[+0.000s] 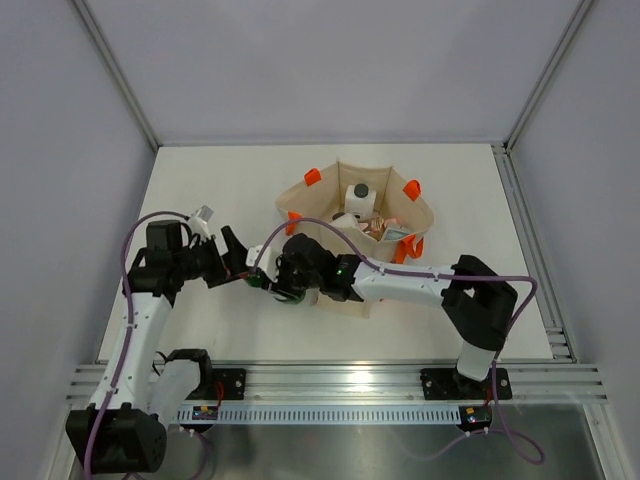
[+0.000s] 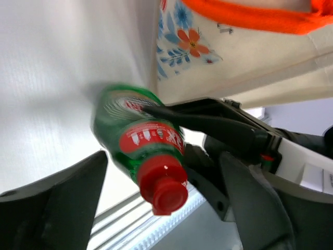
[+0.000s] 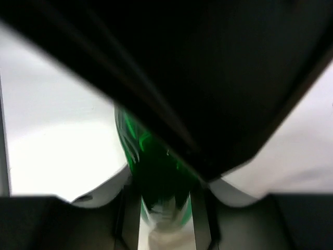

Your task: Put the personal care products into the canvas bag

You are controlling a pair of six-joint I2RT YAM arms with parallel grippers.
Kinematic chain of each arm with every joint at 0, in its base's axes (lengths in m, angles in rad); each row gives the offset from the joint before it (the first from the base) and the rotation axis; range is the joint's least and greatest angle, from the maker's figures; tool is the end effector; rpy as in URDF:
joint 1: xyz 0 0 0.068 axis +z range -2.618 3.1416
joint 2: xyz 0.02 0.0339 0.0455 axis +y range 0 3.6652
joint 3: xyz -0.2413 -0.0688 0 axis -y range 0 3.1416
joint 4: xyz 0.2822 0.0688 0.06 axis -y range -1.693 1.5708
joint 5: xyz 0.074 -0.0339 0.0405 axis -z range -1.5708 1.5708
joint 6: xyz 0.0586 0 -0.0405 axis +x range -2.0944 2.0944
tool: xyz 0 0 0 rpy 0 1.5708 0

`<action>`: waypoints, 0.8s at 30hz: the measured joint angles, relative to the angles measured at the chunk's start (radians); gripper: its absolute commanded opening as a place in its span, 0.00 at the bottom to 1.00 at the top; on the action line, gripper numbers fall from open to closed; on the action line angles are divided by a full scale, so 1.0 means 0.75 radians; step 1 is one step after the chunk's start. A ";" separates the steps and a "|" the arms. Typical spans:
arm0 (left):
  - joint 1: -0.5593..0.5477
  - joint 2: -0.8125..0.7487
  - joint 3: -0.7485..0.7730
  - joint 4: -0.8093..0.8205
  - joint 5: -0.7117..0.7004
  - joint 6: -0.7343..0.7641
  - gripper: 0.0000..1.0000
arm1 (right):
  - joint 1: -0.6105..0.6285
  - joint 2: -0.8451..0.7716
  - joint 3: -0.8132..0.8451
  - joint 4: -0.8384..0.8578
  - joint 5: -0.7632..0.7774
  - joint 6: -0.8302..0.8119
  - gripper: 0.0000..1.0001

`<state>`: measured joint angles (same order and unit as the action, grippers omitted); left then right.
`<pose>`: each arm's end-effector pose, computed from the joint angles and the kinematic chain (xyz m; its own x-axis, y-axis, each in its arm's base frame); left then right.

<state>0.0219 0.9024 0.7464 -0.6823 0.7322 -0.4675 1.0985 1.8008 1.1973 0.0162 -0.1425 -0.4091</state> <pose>0.2380 -0.0340 0.2309 -0.8576 -0.3540 -0.3730 0.0495 0.6651 -0.7451 0.1979 0.4057 0.1645 0.1408 -0.5900 -0.7950 -0.9584 0.1203 -0.2589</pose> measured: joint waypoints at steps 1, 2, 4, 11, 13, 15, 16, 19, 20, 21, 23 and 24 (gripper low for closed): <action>0.000 -0.025 0.016 -0.013 -0.014 0.011 0.99 | -0.004 -0.020 -0.005 -0.017 -0.024 0.011 0.00; -0.002 -0.047 0.034 -0.023 -0.014 0.012 0.99 | -0.007 -0.045 -0.006 -0.039 -0.044 0.008 0.00; -0.005 -0.079 0.079 -0.042 -0.012 0.019 0.99 | -0.008 -0.093 -0.006 -0.079 -0.074 0.003 0.00; 0.003 -0.153 0.264 -0.048 -0.100 0.017 0.99 | 0.007 -0.233 -0.007 -0.410 -0.240 -0.145 0.00; 0.003 -0.181 0.317 -0.048 -0.160 0.023 0.99 | 0.007 -0.269 0.024 -0.578 -0.295 -0.186 0.00; 0.003 -0.214 0.370 -0.047 -0.227 0.024 0.99 | 0.007 -0.301 0.076 -0.731 -0.345 -0.213 0.00; 0.003 -0.228 0.395 -0.047 -0.261 0.024 0.99 | 0.007 -0.322 0.108 -0.800 -0.368 -0.222 0.00; 0.003 -0.268 0.447 -0.030 -0.338 0.021 0.99 | 0.007 -0.397 0.241 -0.980 -0.431 -0.227 0.00; 0.004 -0.283 0.448 -0.012 -0.356 0.017 0.99 | 0.005 -0.424 0.290 -1.020 -0.449 -0.226 0.00; 0.004 -0.294 0.448 -0.004 -0.369 0.010 0.99 | -0.001 -0.447 0.345 -1.058 -0.470 -0.220 0.00; 0.004 -0.308 0.437 0.016 -0.385 -0.007 0.99 | -0.044 -0.485 0.453 -1.106 -0.536 -0.192 0.00; 0.004 -0.318 0.421 0.033 -0.391 -0.015 0.99 | -0.086 -0.506 0.510 -1.116 -0.574 -0.173 0.00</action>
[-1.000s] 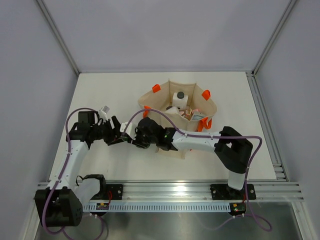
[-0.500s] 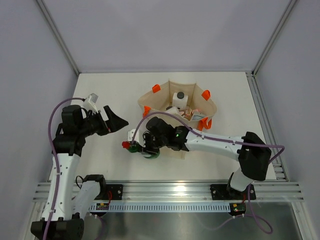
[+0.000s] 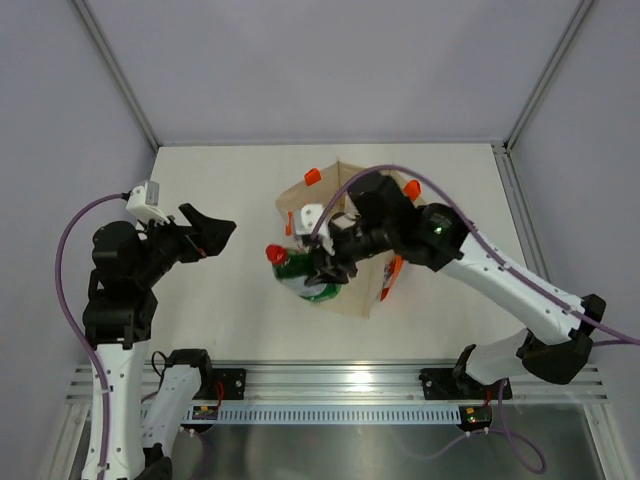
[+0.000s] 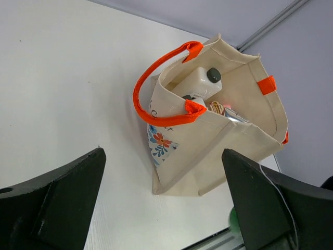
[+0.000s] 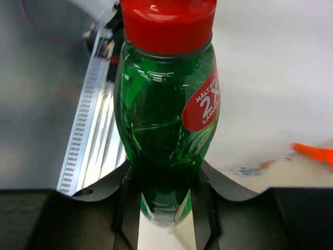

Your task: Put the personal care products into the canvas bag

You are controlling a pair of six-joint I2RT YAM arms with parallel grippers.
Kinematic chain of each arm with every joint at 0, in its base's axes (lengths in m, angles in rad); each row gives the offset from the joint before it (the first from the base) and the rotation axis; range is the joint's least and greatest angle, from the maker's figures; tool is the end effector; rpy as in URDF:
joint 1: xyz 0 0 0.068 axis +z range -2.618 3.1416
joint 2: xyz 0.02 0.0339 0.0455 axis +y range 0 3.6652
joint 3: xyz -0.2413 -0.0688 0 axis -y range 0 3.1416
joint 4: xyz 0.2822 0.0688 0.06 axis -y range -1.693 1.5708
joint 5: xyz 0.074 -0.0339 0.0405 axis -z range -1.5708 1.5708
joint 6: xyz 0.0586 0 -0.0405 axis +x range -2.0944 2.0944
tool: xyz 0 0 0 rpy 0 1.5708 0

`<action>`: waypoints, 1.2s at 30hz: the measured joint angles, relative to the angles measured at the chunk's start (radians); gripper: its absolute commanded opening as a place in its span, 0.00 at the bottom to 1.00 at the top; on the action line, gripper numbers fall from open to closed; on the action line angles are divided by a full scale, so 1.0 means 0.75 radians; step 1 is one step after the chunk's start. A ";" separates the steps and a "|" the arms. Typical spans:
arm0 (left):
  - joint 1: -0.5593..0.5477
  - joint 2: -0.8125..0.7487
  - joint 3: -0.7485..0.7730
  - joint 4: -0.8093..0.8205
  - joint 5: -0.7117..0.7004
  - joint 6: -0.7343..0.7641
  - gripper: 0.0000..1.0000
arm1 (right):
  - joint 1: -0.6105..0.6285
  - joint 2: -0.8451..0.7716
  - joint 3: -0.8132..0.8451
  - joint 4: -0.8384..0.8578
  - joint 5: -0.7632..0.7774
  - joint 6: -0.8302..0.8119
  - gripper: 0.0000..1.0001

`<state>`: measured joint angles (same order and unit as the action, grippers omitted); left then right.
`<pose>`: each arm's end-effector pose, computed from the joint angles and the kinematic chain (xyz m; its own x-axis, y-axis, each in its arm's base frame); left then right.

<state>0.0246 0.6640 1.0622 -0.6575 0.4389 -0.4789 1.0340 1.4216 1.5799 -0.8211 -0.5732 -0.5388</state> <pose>0.1902 -0.0202 0.3944 -0.4064 -0.4273 -0.8076 0.2265 0.8092 -0.5421 0.1519 0.3174 0.3800 0.2125 -0.4858 -0.8478 -0.9688 -0.2179 -0.1180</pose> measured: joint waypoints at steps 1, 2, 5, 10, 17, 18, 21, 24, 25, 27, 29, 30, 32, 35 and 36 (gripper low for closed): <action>0.000 -0.009 -0.019 0.010 -0.005 -0.008 0.99 | -0.058 -0.022 0.056 -0.004 -0.022 0.016 0.00; 0.000 -0.016 -0.040 0.015 -0.008 -0.016 0.99 | -0.123 -0.040 0.115 -0.010 -0.037 0.034 0.00; 0.000 -0.035 -0.100 0.031 -0.018 -0.027 0.99 | -0.326 -0.086 0.257 -0.005 -0.007 0.072 0.00; 0.000 -0.054 -0.187 0.074 -0.024 -0.034 0.99 | -0.639 -0.144 0.350 0.019 0.017 0.156 0.00; 0.000 -0.052 -0.319 0.231 -0.004 -0.051 0.99 | -1.057 -0.013 0.292 0.021 -0.025 0.247 0.05; 0.000 -0.050 -0.337 0.254 0.004 -0.051 0.99 | -1.067 0.023 0.269 0.002 -0.035 0.244 0.06; 0.000 -0.027 -0.363 0.295 0.021 -0.050 0.99 | -1.060 0.127 0.188 -0.065 -0.087 0.218 0.06; 0.000 0.002 -0.374 0.331 0.037 -0.041 0.99 | -1.033 0.192 0.113 -0.148 -0.105 0.170 0.10; 0.000 0.011 -0.378 0.340 0.039 -0.036 0.99 | -1.015 0.200 0.099 -0.177 -0.100 0.150 0.12; 0.000 0.019 -0.385 0.345 0.042 -0.028 0.99 | -0.969 0.205 0.087 -0.222 -0.083 0.109 0.20; 0.000 0.019 -0.390 0.355 0.048 -0.020 0.99 | -0.889 0.205 0.084 -0.243 -0.059 0.068 0.37; 0.000 0.018 -0.391 0.359 0.049 -0.019 0.99 | -0.845 0.208 0.084 -0.245 -0.047 0.051 0.46; 0.000 0.015 -0.394 0.369 0.050 -0.012 0.99 | -0.774 0.219 0.085 -0.254 -0.031 0.039 0.64; 0.000 0.008 -0.401 0.376 0.050 0.001 0.99 | -0.741 0.238 0.096 -0.261 0.015 0.045 1.00; 0.000 0.006 -0.402 0.376 0.050 0.006 0.99 | -0.746 0.238 0.100 -0.255 0.042 0.045 1.00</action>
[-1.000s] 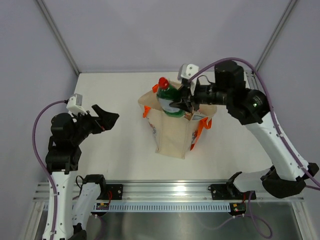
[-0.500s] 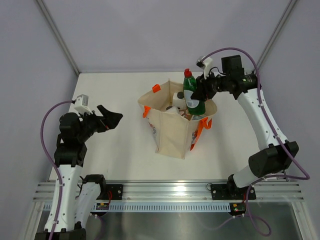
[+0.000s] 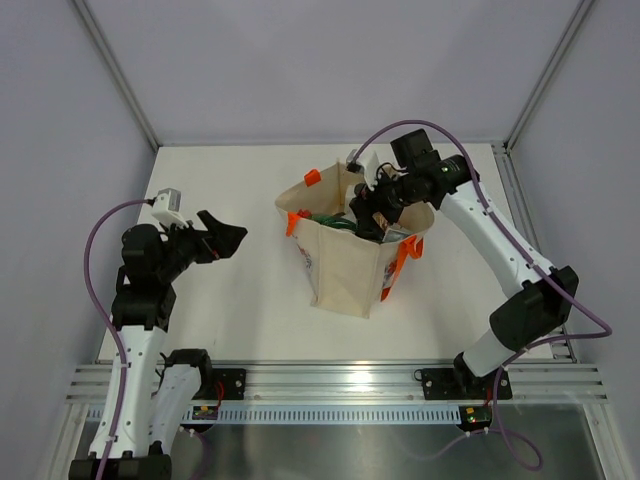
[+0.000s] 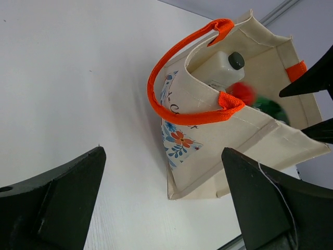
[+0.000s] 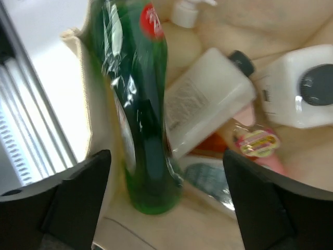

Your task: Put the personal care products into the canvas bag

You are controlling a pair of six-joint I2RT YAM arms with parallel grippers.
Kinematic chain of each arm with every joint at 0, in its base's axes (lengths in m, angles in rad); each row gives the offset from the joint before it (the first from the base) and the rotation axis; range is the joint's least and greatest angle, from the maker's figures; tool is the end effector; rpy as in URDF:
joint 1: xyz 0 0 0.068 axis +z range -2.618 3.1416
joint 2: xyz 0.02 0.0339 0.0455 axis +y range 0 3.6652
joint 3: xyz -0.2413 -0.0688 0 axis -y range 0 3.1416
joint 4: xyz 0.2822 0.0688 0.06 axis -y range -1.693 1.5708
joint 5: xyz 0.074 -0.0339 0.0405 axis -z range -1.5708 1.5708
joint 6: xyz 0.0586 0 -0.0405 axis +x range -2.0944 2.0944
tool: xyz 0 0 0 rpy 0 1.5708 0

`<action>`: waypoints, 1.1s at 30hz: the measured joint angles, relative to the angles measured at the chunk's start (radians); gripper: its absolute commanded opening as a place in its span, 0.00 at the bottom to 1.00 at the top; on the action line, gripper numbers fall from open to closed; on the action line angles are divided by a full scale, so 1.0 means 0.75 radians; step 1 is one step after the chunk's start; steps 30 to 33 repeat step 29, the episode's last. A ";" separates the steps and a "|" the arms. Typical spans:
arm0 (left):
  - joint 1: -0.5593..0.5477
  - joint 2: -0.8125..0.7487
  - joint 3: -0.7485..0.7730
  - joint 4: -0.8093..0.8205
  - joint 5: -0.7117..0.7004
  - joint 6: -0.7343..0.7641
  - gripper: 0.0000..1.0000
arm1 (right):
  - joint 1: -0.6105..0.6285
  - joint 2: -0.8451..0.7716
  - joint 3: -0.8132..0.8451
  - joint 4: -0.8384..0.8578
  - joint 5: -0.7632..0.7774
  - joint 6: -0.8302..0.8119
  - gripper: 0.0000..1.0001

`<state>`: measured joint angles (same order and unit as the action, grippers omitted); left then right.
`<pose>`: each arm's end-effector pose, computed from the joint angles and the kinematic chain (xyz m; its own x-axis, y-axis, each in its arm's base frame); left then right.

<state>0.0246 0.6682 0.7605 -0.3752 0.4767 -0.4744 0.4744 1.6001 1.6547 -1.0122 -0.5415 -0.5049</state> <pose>0.2277 -0.0213 0.3136 -0.4395 -0.4168 -0.7957 0.2449 0.7967 -0.5526 0.3216 0.1991 0.3284 -0.3197 -0.6302 -0.7076 -0.9255 0.3679 0.0905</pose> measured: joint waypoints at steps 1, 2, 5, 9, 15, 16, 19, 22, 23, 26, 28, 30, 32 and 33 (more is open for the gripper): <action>0.000 -0.002 -0.001 0.000 0.001 0.005 0.99 | -0.009 -0.001 0.006 0.006 0.026 0.002 1.00; 0.000 -0.004 -0.002 0.000 0.002 0.008 0.99 | -0.018 -0.004 0.013 0.011 0.046 0.006 0.99; 0.000 -0.011 -0.003 -0.002 0.002 0.014 0.99 | -0.053 -0.024 0.031 0.026 0.083 0.028 1.00; 0.000 -0.024 -0.003 -0.008 0.002 0.025 0.99 | -0.157 -0.130 0.038 0.072 0.101 0.077 0.99; 0.000 -0.026 -0.003 -0.063 -0.017 0.064 0.99 | -0.241 -0.520 -0.105 0.314 0.346 0.263 0.99; 0.000 -0.026 -0.006 -0.073 -0.024 0.072 0.99 | -0.247 -0.595 -0.164 0.357 0.390 0.286 1.00; 0.000 -0.044 -0.032 -0.099 -0.052 0.093 0.99 | -0.276 -0.831 -0.386 0.488 0.590 0.375 0.99; 0.000 -0.072 -0.066 -0.133 -0.077 0.111 0.99 | -0.293 -0.968 -0.558 0.550 0.777 0.453 0.99; 0.000 -0.081 -0.072 -0.146 -0.084 0.114 0.99 | -0.295 -0.987 -0.602 0.557 0.823 0.478 0.99; 0.000 -0.096 -0.082 -0.148 -0.095 0.121 0.99 | -0.309 -1.014 -0.695 0.561 0.910 0.545 1.00; 0.000 -0.098 -0.083 -0.149 -0.100 0.125 0.99 | -0.333 -1.017 -0.734 0.560 0.944 0.576 0.99; 0.000 -0.100 -0.083 -0.149 -0.104 0.125 0.99 | -0.343 -1.021 -0.745 0.560 0.955 0.587 1.00; 0.000 -0.100 -0.083 -0.149 -0.104 0.125 0.99 | -0.343 -1.021 -0.745 0.560 0.955 0.587 1.00; 0.000 -0.100 -0.083 -0.149 -0.104 0.125 0.99 | -0.343 -1.021 -0.745 0.560 0.955 0.587 1.00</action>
